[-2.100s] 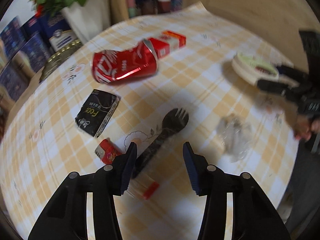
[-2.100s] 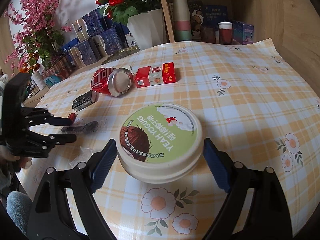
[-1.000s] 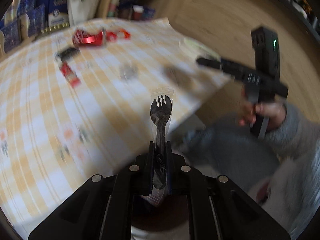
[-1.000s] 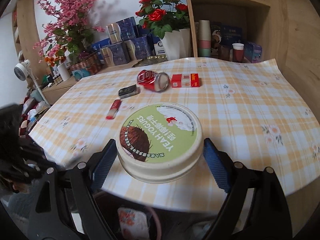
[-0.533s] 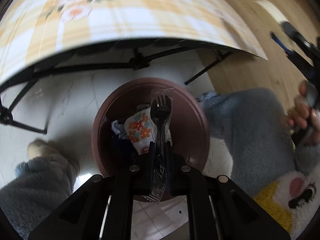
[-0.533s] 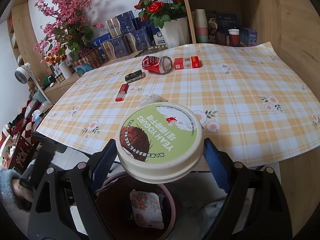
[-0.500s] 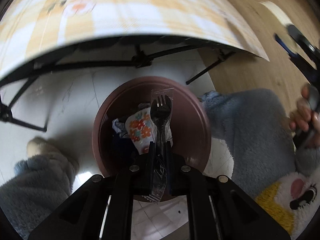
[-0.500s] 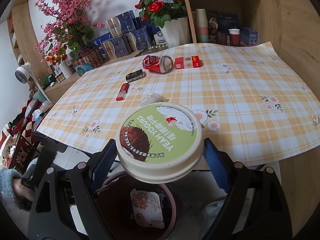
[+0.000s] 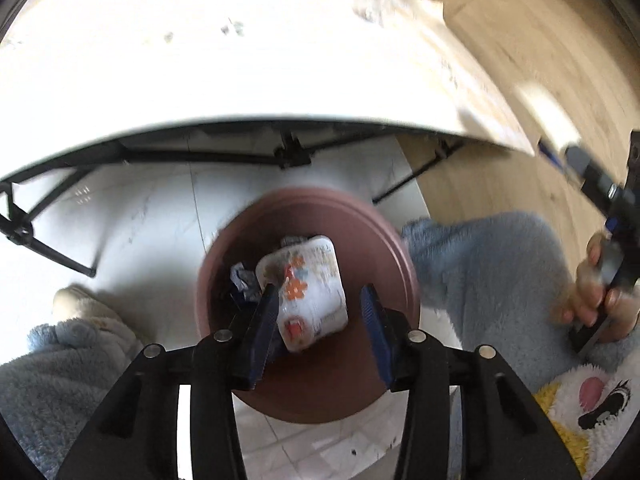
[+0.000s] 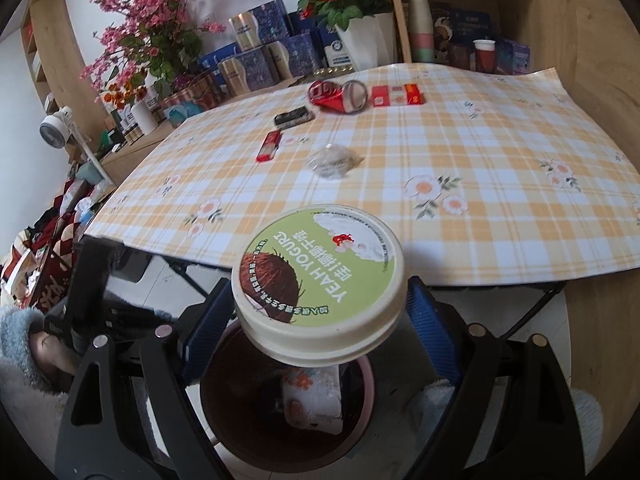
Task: Collect trash
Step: 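Drop the spork into the bin with the left tool while the right tool lowers the lid into the bin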
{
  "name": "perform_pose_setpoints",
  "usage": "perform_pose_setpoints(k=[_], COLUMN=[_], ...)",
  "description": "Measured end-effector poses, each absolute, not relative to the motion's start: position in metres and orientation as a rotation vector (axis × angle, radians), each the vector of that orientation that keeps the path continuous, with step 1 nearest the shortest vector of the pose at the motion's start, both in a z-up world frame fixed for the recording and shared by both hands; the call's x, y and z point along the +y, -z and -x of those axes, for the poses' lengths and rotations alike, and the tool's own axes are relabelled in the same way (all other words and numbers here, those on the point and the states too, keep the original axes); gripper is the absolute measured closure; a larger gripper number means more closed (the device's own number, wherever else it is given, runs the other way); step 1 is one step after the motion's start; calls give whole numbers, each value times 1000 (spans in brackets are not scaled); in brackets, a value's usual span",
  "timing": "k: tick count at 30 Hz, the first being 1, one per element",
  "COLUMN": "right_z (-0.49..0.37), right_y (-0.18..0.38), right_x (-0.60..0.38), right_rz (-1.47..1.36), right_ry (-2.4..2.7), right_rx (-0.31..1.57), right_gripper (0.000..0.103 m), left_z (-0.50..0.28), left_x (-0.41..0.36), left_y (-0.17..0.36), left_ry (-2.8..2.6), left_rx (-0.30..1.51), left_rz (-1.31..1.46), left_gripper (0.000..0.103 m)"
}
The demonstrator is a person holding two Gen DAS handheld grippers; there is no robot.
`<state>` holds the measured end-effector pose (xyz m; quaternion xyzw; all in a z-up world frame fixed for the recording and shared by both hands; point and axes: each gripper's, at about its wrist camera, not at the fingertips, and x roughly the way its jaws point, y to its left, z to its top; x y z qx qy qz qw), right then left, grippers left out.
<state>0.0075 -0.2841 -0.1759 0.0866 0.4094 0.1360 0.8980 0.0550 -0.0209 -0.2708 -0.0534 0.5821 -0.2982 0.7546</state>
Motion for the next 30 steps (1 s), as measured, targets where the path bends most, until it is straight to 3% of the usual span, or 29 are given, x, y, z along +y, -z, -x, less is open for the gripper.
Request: perform_pose_setpoints(k=[4,6,9,12,17,30], right_z=[-4,-3,-3,-7,-13,-22], right_y=[183,187,193,201,220,258], right_x=[-273,-264,-251,-235,-209,-191], right_rz=[-164,-148,-126,-90,-38,9], right_ry=[-316,-341,-377,-413,-461,-457], right_rx=[875,891,910,931,977,1072], right_gripper=[18,18,18,18,18,17], left_z=[-49,-45,-35,-24,-18,-26], left_x=[-8,0,14,21,29,57], left_y=[237,217,185,160,152,179], left_ry=[588,569,521,456,369,266], left_rx=[1101,1000,826,666,573,648], left_rz=[130,148,146,60,-27,79], left_gripper=[47,31,18,11,9,9])
